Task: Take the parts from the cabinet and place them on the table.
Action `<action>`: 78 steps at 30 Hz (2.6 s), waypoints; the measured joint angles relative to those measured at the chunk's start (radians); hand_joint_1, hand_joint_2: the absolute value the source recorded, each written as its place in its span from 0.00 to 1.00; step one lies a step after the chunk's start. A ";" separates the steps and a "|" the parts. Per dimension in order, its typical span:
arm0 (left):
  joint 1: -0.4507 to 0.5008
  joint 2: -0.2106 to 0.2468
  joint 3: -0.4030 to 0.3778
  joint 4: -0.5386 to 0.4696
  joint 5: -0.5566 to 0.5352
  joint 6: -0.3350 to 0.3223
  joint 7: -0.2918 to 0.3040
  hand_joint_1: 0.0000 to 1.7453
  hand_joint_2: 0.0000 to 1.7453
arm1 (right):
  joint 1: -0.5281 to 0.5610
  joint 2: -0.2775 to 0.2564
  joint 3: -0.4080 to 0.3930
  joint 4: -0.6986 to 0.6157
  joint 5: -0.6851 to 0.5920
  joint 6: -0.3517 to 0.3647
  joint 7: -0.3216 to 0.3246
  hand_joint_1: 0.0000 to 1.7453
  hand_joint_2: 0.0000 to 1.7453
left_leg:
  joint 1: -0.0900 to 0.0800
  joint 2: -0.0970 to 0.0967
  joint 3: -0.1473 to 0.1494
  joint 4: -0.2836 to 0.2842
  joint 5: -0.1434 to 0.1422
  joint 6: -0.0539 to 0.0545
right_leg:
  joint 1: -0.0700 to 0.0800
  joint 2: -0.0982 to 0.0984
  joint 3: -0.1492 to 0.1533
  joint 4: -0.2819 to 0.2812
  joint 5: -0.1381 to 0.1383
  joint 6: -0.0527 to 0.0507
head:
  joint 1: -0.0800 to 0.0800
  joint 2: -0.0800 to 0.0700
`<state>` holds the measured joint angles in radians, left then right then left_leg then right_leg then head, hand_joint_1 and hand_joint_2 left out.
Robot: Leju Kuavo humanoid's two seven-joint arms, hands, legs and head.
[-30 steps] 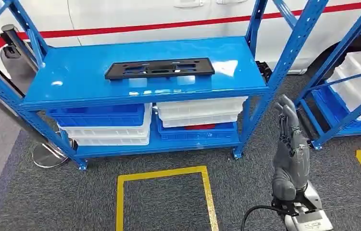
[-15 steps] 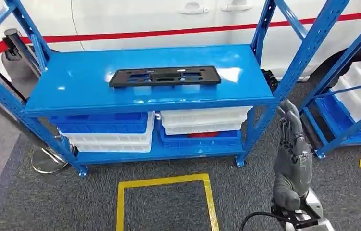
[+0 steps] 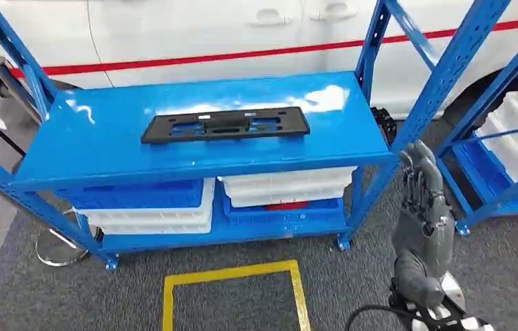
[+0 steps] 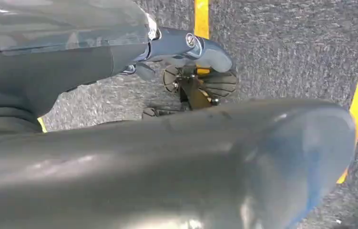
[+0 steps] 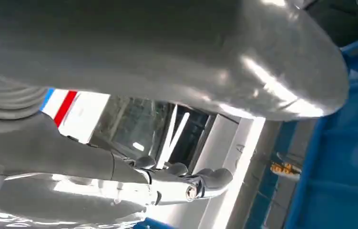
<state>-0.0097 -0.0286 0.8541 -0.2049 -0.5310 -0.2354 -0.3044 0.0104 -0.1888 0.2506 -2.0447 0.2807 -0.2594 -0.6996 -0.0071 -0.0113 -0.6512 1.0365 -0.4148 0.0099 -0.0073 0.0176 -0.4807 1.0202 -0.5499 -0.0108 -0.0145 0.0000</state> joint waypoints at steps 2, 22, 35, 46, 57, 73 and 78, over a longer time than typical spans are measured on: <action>0.002 0.000 0.003 0.000 0.001 0.002 -0.003 0.00 0.00 | 0.000 0.000 0.000 0.000 0.009 0.010 0.000 0.00 0.00 | -0.002 0.000 0.017 -0.013 -0.004 0.015 | -0.003 0.000 0.016 0.012 0.009 0.013 | 0.000 0.000; -0.014 -0.015 0.037 0.002 0.023 0.028 -0.003 0.00 0.00 | 0.000 0.025 -0.042 0.017 0.018 0.126 0.075 0.00 0.00 | 0.007 0.002 0.054 0.222 -0.133 -0.021 | -0.007 -0.019 -0.114 -0.009 0.115 -0.017 | 0.000 0.000; -0.010 -0.030 0.063 0.002 0.031 0.048 -0.002 0.00 0.00 | -0.013 0.044 -0.083 0.061 -0.137 0.308 0.199 0.00 0.00 | 0.014 0.006 0.030 -0.011 0.003 0.013 | -0.008 -0.014 -0.023 0.014 0.005 0.034 | 0.001 0.000; -0.017 -0.040 0.072 0.002 0.006 0.047 -0.007 0.00 0.00 | -0.053 0.040 -0.093 0.161 0.369 0.172 0.355 0.00 1.00 | -0.008 0.002 0.055 -0.009 -0.027 0.022 | 0.011 -0.017 -0.099 0.012 0.077 0.006 | 0.001 0.000; -0.017 -0.037 0.077 0.001 -0.018 0.034 -0.008 0.00 0.00 | -0.126 -0.023 0.013 0.342 0.750 0.159 0.472 0.00 1.00 | 0.018 0.005 -0.051 0.222 -0.114 -0.031 | -0.005 -0.021 -0.087 -0.010 0.085 -0.010 | -0.002 0.000; -0.023 -0.034 0.096 0.001 -0.027 0.041 -0.006 0.00 0.00 | -0.303 -0.061 0.154 0.572 0.979 0.128 0.700 0.00 1.00 | 0.010 0.003 0.081 -0.032 -0.027 0.021 | -0.010 -0.018 -0.183 0.170 0.047 0.036 | 0.000 0.000; -0.029 -0.034 0.104 0.001 -0.029 0.041 -0.003 0.00 0.00 | -0.337 -0.044 0.171 0.617 1.054 0.134 0.770 0.00 1.00 | 0.006 0.003 0.079 -0.027 -0.034 -0.001 | 0.003 -0.016 -0.110 0.003 0.096 0.015 | 0.000 0.000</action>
<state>-0.0383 -0.0622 0.9583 -0.2041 -0.5596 -0.1942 -0.3075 -0.3263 -0.2331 0.4215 -1.4279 1.3347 -0.1252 0.0701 -0.0008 -0.0082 -0.5722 1.0094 -0.4487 0.0091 -0.0044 0.0012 -0.5908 1.0231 -0.4541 0.0046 -0.0149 0.0000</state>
